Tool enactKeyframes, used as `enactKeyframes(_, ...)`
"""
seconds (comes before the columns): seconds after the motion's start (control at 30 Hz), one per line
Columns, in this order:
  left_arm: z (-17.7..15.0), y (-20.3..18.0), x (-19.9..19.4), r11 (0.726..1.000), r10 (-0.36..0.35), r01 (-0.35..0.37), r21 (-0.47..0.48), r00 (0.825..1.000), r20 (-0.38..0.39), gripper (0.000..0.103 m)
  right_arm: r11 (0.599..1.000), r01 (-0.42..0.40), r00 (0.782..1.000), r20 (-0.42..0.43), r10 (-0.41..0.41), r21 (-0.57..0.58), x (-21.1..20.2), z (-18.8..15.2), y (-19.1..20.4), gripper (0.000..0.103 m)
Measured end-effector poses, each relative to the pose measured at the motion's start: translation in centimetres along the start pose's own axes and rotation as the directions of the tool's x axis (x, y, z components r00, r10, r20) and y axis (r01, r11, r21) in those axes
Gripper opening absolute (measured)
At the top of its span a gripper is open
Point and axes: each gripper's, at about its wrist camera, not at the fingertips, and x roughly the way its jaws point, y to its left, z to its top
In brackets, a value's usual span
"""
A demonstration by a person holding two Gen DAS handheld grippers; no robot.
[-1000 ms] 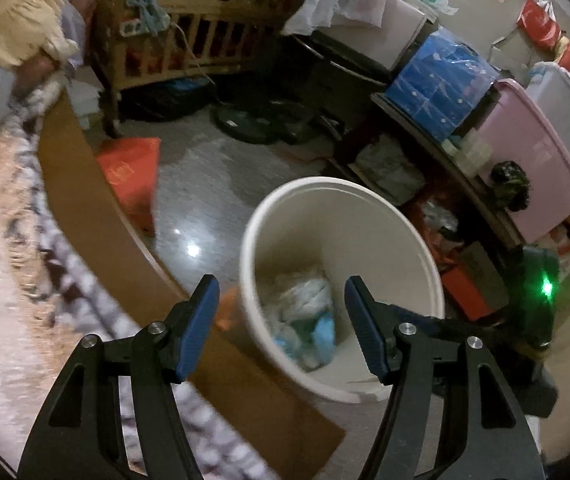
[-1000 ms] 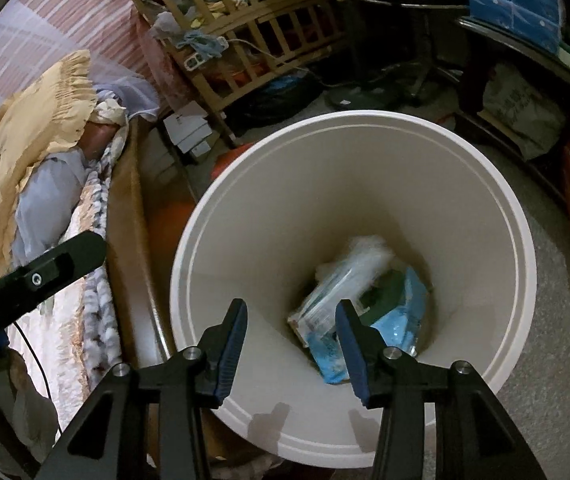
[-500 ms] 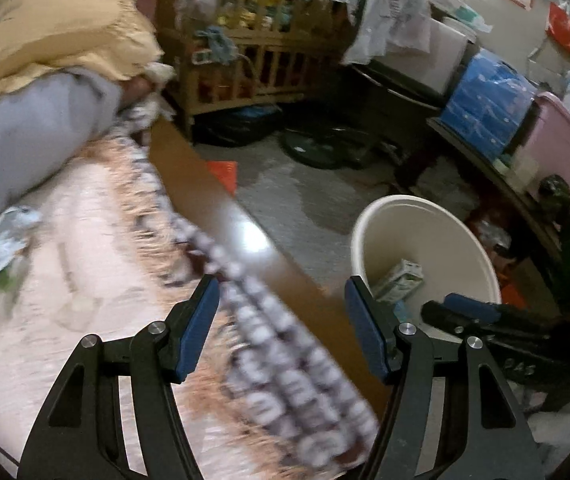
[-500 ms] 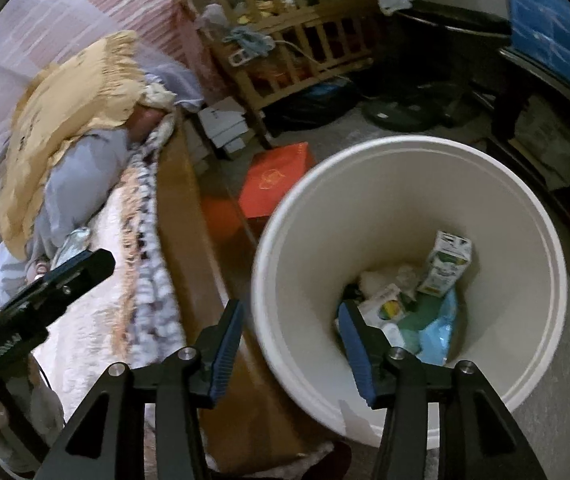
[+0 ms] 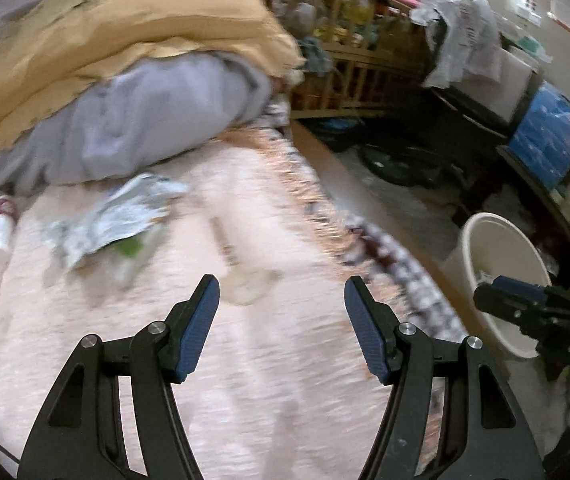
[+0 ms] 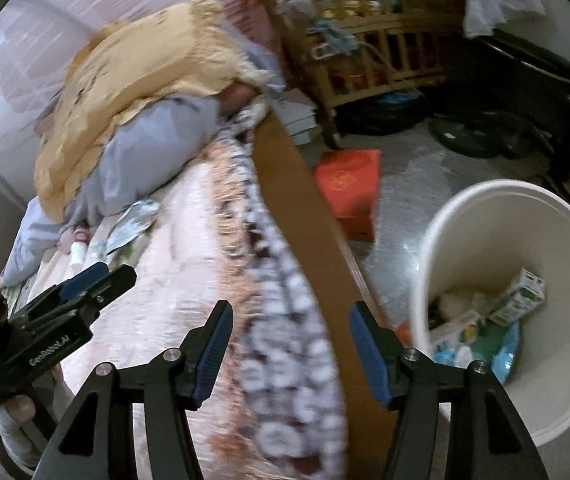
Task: Collect trash
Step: 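Move both open tools back over the trash on the bed, then grasp the clear plastic scrap with the left tool while the right tool grasps the white snack bag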
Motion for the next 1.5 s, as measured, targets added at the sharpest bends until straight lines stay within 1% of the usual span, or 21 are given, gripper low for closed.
enactKeyframes(0.2, -1.4, 5.8, -1.1, 0.995, 0.071, -0.071, -0.062, 0.997, -0.011, 0.064, 0.997, -0.05, 0.998, -0.03, 0.048, -0.062, 2.7, 0.4, 5.3, 0.061)
enactKeyframes(0.43, -2.6, 14.0, -1.6, 0.977, 0.143, -0.146, -0.156, 0.989, -0.033, 0.064, 0.984, -0.097, 0.992, -0.1, 0.083, -0.152, 6.4, 0.4, 11.2, 0.063)
enactKeyframes(0.53, -2.7, 17.8, -1.2, 0.961, 0.151, -0.158, -0.226, 0.987, -0.05, 0.064, 0.977, -0.121, 0.989, -0.109, 0.103, -0.174, 7.9, 0.8, 13.3, 0.064)
enactKeyframes(0.63, -2.5, 20.9, -0.5, 0.947, 0.146, -0.157, -0.281, 0.988, -0.059, 0.064, 0.974, -0.145, 0.985, -0.114, 0.126, -0.176, 9.6, 1.7, 15.0, 0.069)
enactKeyframes(0.77, -1.6, 23.7, 0.5, 0.937, 0.14, -0.148, -0.315, 0.989, -0.049, 0.064, 0.969, -0.182, 0.978, -0.135, 0.16, -0.166, 12.5, 3.1, 17.4, 0.07)
enactKeyframes(0.83, -1.0, 24.7, 1.2, 0.937, 0.137, -0.143, -0.318, 0.99, -0.044, 0.064, 0.969, -0.19, 0.976, -0.136, 0.169, -0.156, 14.1, 4.2, 18.7, 0.071)
enactKeyframes(0.9, -0.3, 25.6, 2.1, 0.937, 0.12, -0.129, -0.324, 0.992, -0.046, 0.064, 0.971, -0.197, 0.974, -0.136, 0.179, -0.132, 15.8, 5.3, 19.5, 0.075)
enactKeyframes(1.03, 0.5, 27.0, 3.6, 0.937, 0.082, -0.091, -0.339, 0.996, -0.04, 0.064, 0.979, -0.195, 0.973, -0.136, 0.186, -0.058, 19.7, 8.0, 20.7, 0.077)
enactKeyframes(1.07, 0.7, 27.2, 3.9, 0.939, 0.072, -0.081, -0.335, 0.997, -0.037, 0.064, 0.982, -0.185, 0.974, -0.143, 0.178, -0.039, 20.9, 8.6, 20.8, 0.08)
enactKeyframes(1.1, 0.8, 27.3, 4.2, 0.941, 0.068, -0.077, -0.33, 0.997, -0.037, 0.064, 0.984, -0.178, 0.972, -0.156, 0.174, -0.015, 22.2, 9.1, 20.9, 0.08)
enactKeyframes(1.17, 1.1, 27.4, 5.0, 0.945, 0.057, -0.065, -0.319, 0.998, -0.033, 0.065, 0.98, -0.193, 0.965, -0.173, 0.197, 0.04, 24.4, 9.8, 20.9, 0.08)
enactKeyframes(1.23, 1.4, 27.6, 6.0, 0.95, 0.043, -0.053, -0.308, 0.998, -0.037, 0.068, 0.981, -0.185, 0.964, -0.183, 0.193, 0.061, 25.9, 10.2, 21.2, 0.08)
enactKeyframes(1.3, 1.8, 27.7, 7.1, 0.953, 0.043, -0.054, -0.297, 0.998, -0.044, 0.068, 0.981, -0.183, 0.966, -0.177, 0.191, 0.058, 26.5, 10.3, 21.6, 0.08)
enactKeyframes(1.37, 2.1, 27.7, 8.1, 0.954, 0.036, -0.049, -0.295, 0.998, -0.049, 0.068, 0.984, -0.174, 0.969, -0.172, 0.175, 0.021, 26.7, 10.4, 22.1, 0.08)
enactKeyframes(1.4, 2.2, 27.5, 8.4, 0.954, 0.033, -0.046, -0.297, 0.998, -0.049, 0.068, 0.986, -0.166, 0.972, -0.171, 0.163, -0.008, 26.5, 10.2, 22.2, 0.079)
enactKeyframes(1.43, 2.3, 27.6, 8.7, 0.952, 0.026, -0.04, -0.305, 0.998, -0.049, 0.067, 0.986, -0.164, 0.973, -0.168, 0.158, -0.027, 26.4, 10.1, 22.2, 0.074)
enactKeyframes(1.47, 2.4, 27.7, 9.0, 0.949, 0.018, -0.033, -0.313, 0.998, -0.053, 0.064, 0.985, -0.166, 0.974, -0.165, 0.157, -0.042, 26.2, 10.0, 22.2, 0.071)
enactKeyframes(1.5, 2.4, 27.7, 9.2, 0.946, 0.001, -0.019, -0.323, 0.999, -0.054, 0.056, 0.984, -0.173, 0.973, -0.166, 0.162, -0.053, 25.8, 9.8, 22.0, 0.067)
